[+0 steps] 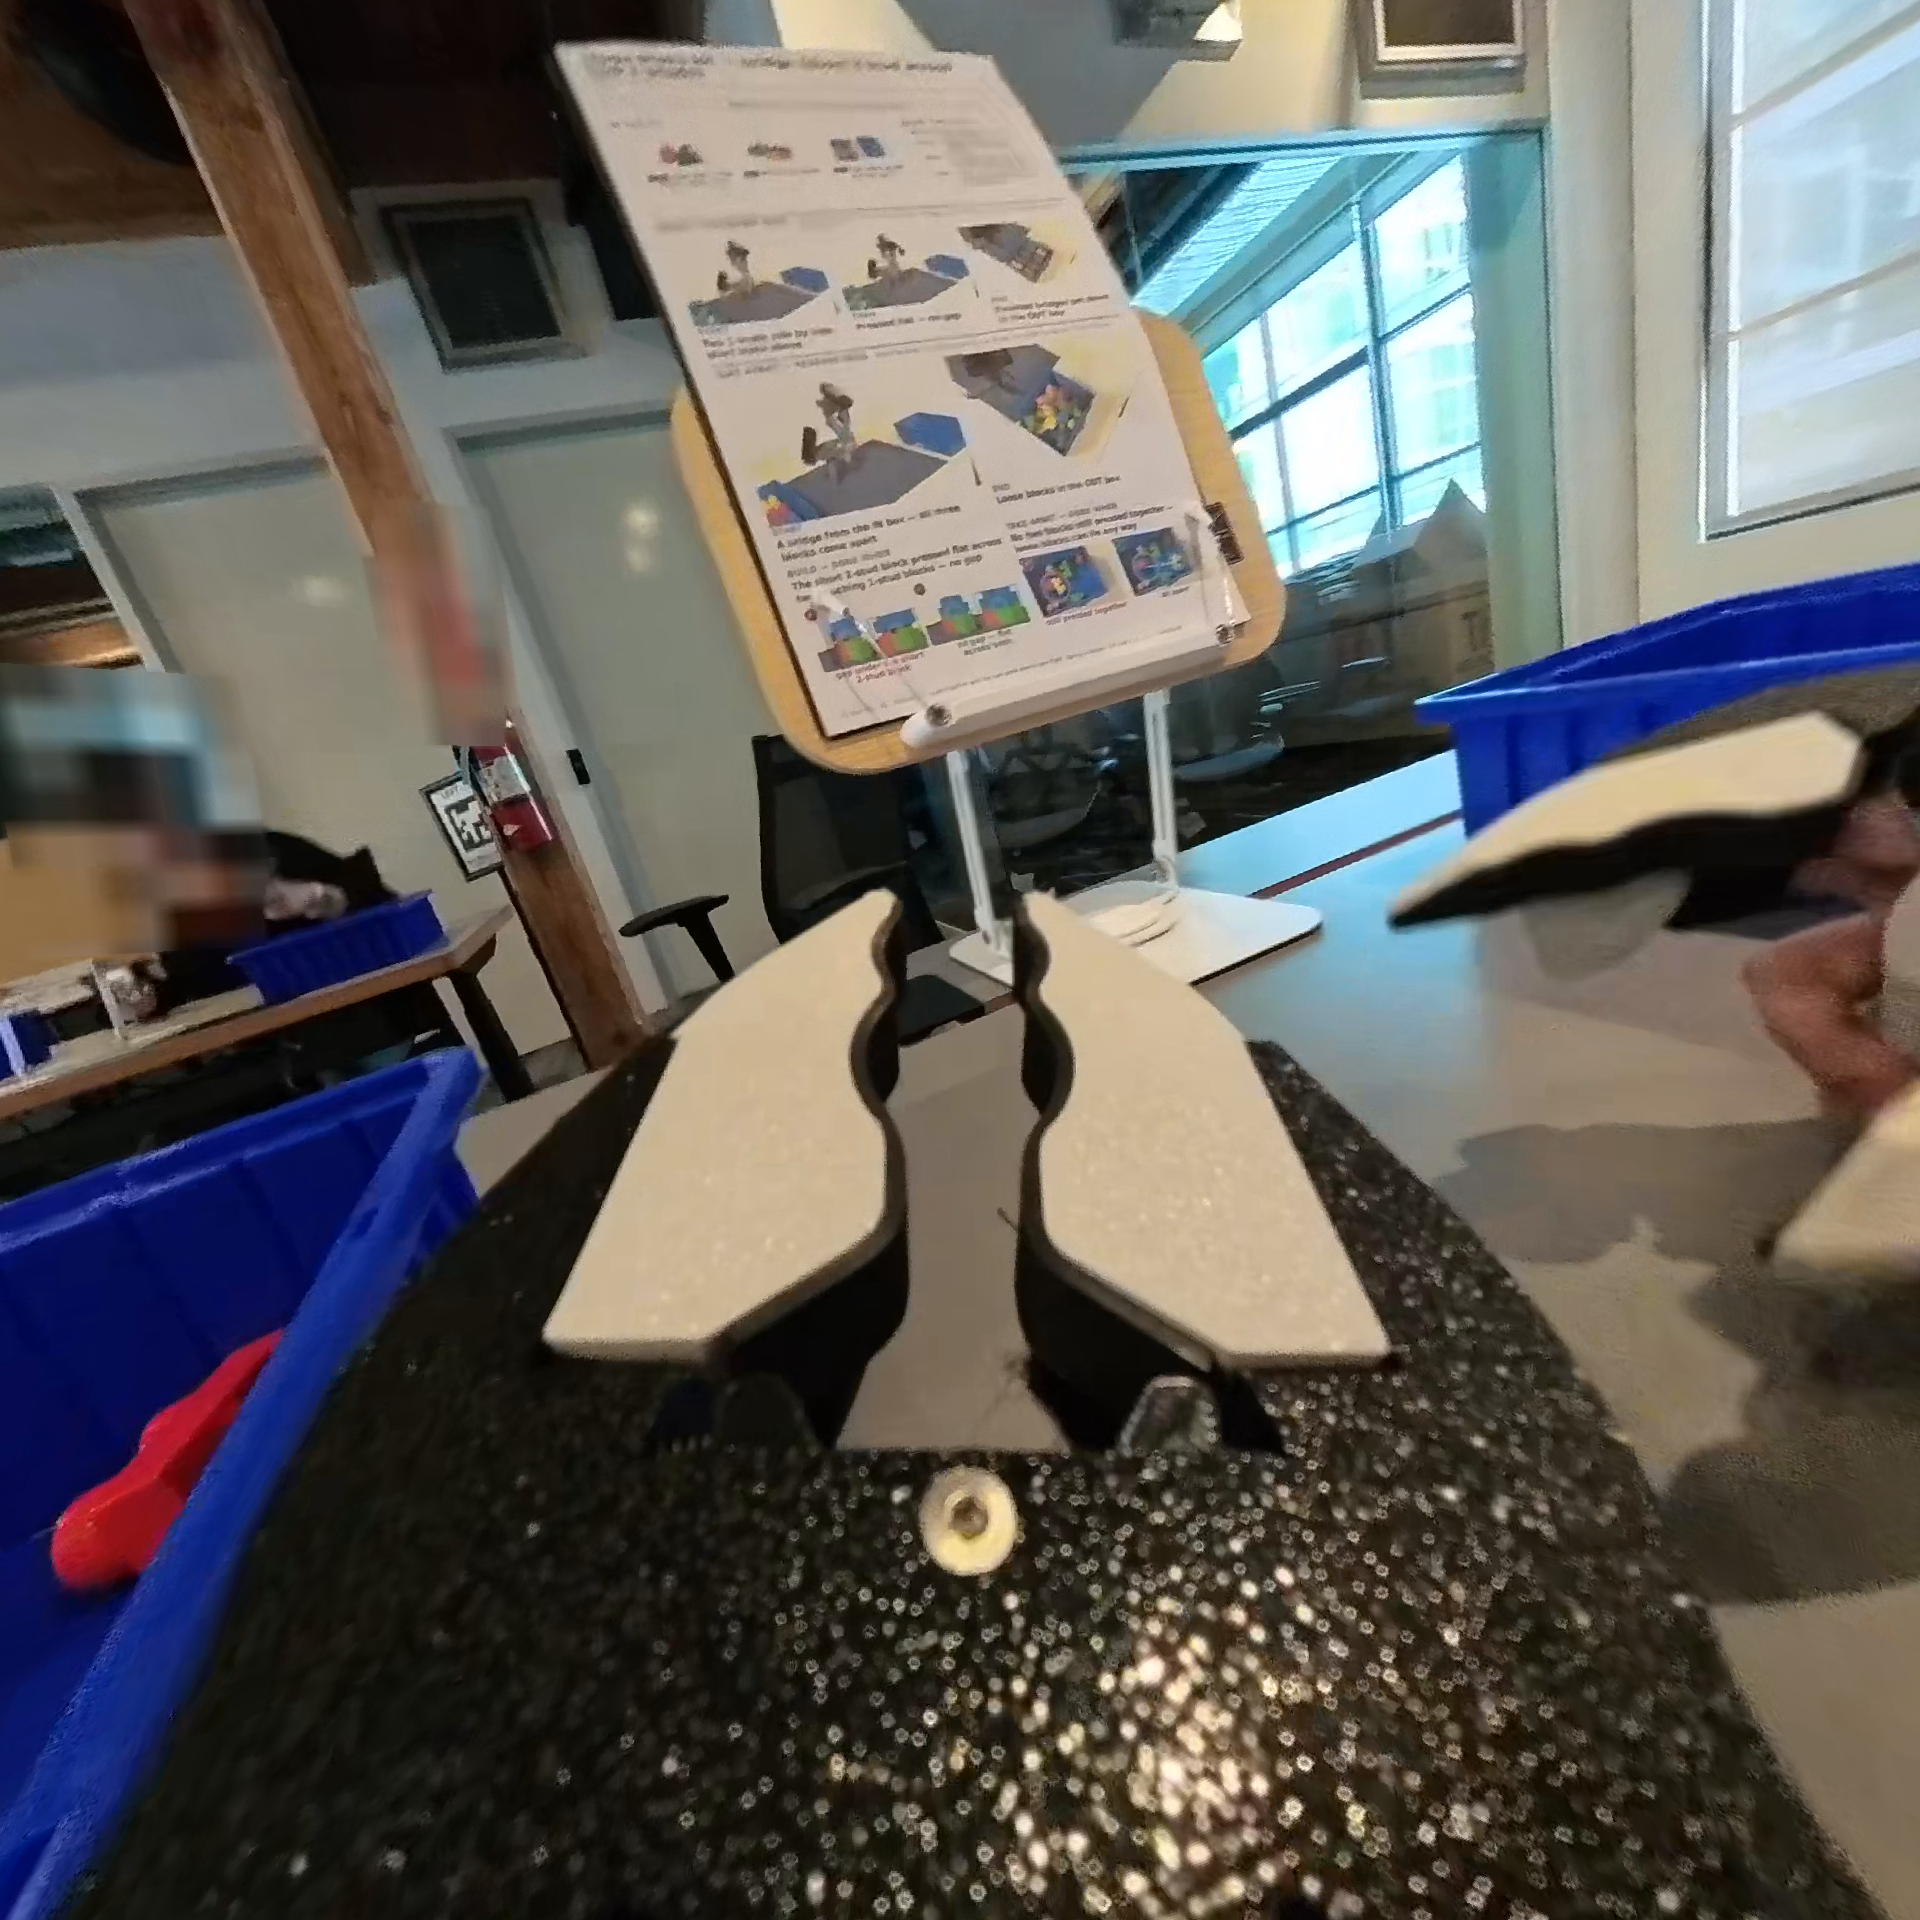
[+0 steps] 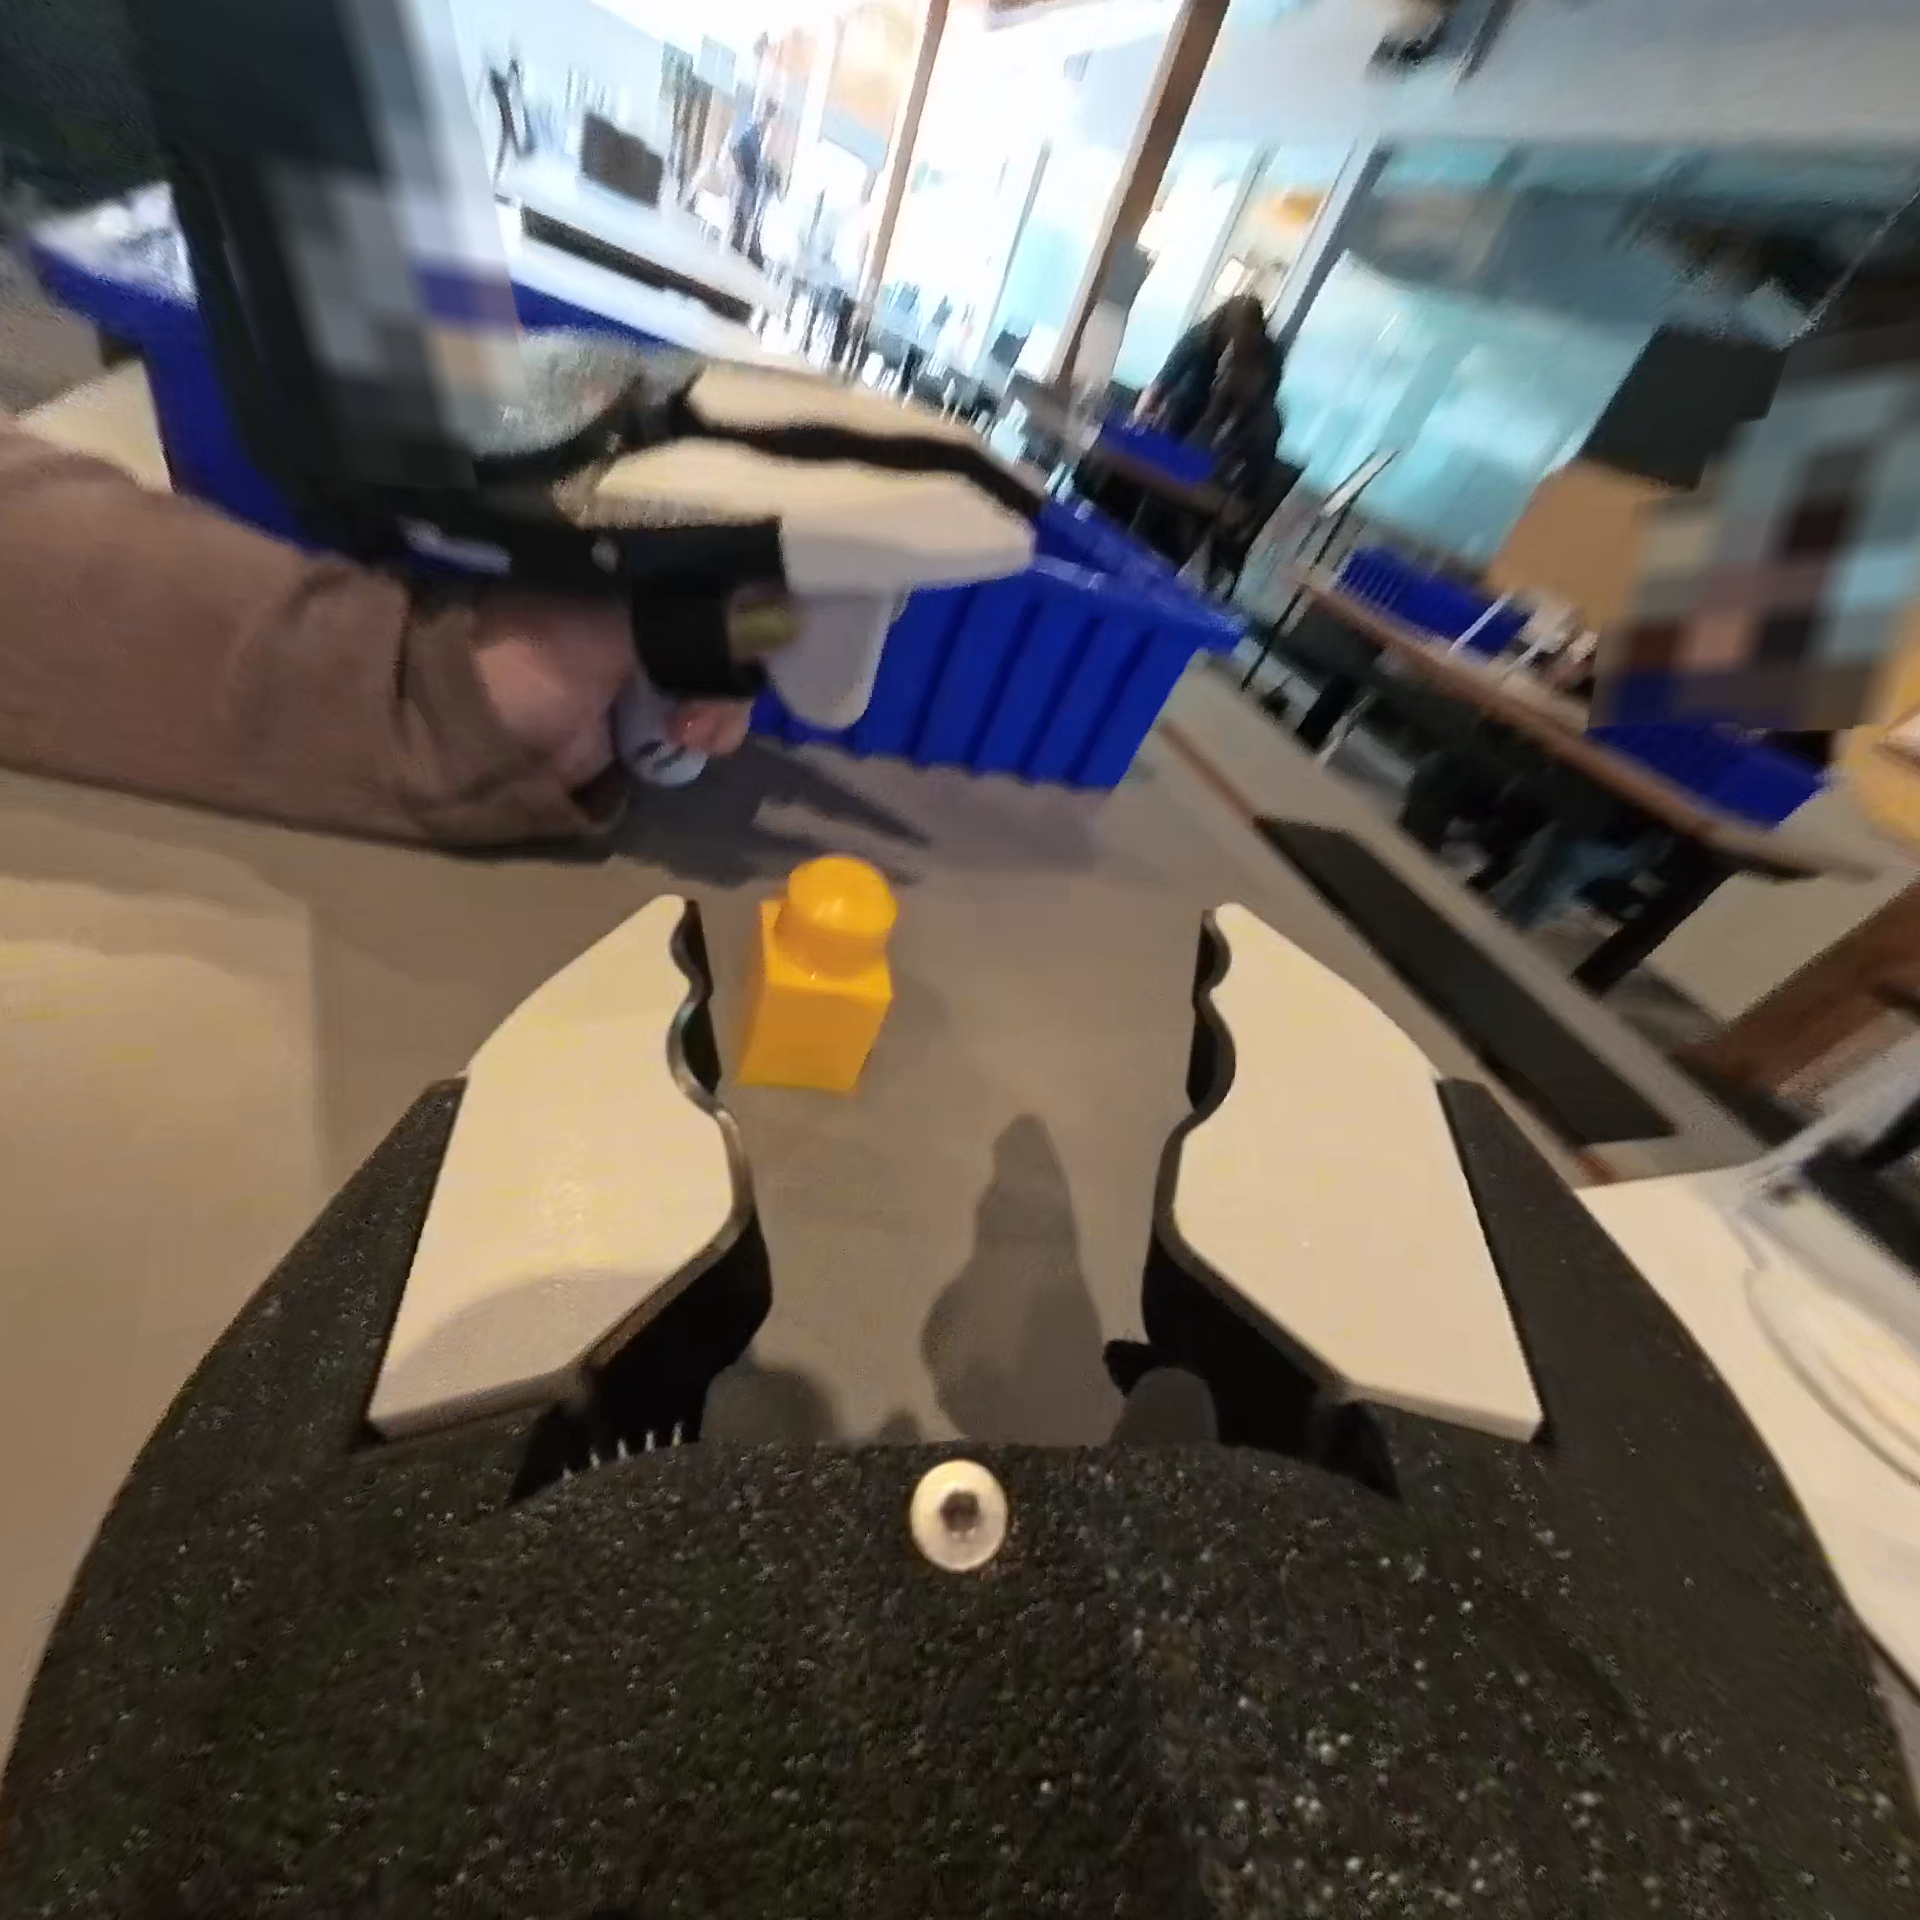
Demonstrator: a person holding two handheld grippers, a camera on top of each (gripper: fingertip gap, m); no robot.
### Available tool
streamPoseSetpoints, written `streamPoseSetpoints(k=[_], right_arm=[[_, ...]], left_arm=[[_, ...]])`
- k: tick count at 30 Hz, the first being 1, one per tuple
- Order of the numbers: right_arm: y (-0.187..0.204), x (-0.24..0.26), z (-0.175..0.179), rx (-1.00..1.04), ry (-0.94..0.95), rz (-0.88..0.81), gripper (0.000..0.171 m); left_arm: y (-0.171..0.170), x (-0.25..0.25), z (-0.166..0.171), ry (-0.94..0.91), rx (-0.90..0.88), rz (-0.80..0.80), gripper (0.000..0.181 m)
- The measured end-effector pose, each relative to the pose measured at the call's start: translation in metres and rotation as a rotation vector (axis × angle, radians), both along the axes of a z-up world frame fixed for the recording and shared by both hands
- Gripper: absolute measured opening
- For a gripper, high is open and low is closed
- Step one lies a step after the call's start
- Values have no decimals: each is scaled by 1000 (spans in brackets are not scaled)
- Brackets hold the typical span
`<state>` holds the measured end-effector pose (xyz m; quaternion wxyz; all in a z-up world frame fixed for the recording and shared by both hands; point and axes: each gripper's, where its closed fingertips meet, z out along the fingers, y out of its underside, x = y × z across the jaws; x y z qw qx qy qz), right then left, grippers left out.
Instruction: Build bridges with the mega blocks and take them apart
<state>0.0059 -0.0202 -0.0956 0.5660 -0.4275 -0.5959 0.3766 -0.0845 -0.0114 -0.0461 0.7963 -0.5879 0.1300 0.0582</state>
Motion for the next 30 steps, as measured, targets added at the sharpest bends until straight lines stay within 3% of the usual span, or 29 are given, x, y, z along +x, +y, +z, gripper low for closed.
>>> streamPoseSetpoints(k=[5, 10, 13, 18, 21, 23, 30], right_arm=[[7, 8, 22, -27, 143, -17, 89], [7, 12, 28, -62, 184, 0, 87], [8, 13, 31, -86, 197, 0, 86], [5, 7, 29, -97, 179, 12, 82], [3, 2, 27, -80, 163, 17, 82], [1, 0, 25, -53, 149, 9, 82], [-5, -6, 17, 25, 95, 10, 80]], left_arm=[[-25, 39, 30, 126, 128, -102, 38], [-67, 44, 64, -36, 14, -62, 40], [-110, 19, 79, -34, -49, 39, 38], [-185, -73, 96, 102, -183, 304, 33], [-205, -122, 88, 195, -311, 330, 45], [-205, -137, 74, 260, -409, 262, 46], [-186, -159, -29, 493, -1032, 33, 38]])
